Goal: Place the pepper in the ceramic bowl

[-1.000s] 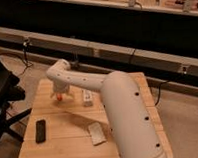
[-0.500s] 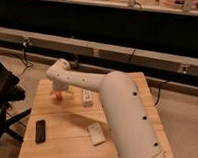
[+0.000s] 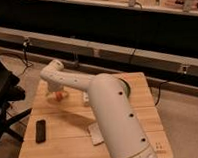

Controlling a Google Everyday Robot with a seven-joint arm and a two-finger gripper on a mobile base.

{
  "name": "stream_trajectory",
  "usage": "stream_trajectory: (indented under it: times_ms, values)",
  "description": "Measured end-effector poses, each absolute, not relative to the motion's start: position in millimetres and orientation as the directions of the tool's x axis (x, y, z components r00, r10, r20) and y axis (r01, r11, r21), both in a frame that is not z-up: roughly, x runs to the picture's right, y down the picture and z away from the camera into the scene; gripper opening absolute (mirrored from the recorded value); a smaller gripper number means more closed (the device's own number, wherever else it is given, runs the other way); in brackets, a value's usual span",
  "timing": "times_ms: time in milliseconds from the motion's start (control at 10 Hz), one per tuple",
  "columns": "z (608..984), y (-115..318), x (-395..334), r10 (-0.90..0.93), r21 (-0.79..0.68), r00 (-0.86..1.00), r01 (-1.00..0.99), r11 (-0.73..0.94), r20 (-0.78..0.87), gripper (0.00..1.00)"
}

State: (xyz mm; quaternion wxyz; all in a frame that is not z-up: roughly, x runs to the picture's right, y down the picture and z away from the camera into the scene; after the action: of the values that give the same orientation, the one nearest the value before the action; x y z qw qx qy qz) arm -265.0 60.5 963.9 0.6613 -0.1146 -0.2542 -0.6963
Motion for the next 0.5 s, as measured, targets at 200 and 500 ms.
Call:
stream_trajectory:
  times_ms: [200,500]
  values:
    - [971.4,64.1,-267.2,-0.855,0.194,-0.104,0.981,-0.004,0.508,0.76]
    - [974.9,67.9,-270.5,-0.848,0.187,-0.111,0.982,-0.014,0.519,0.46]
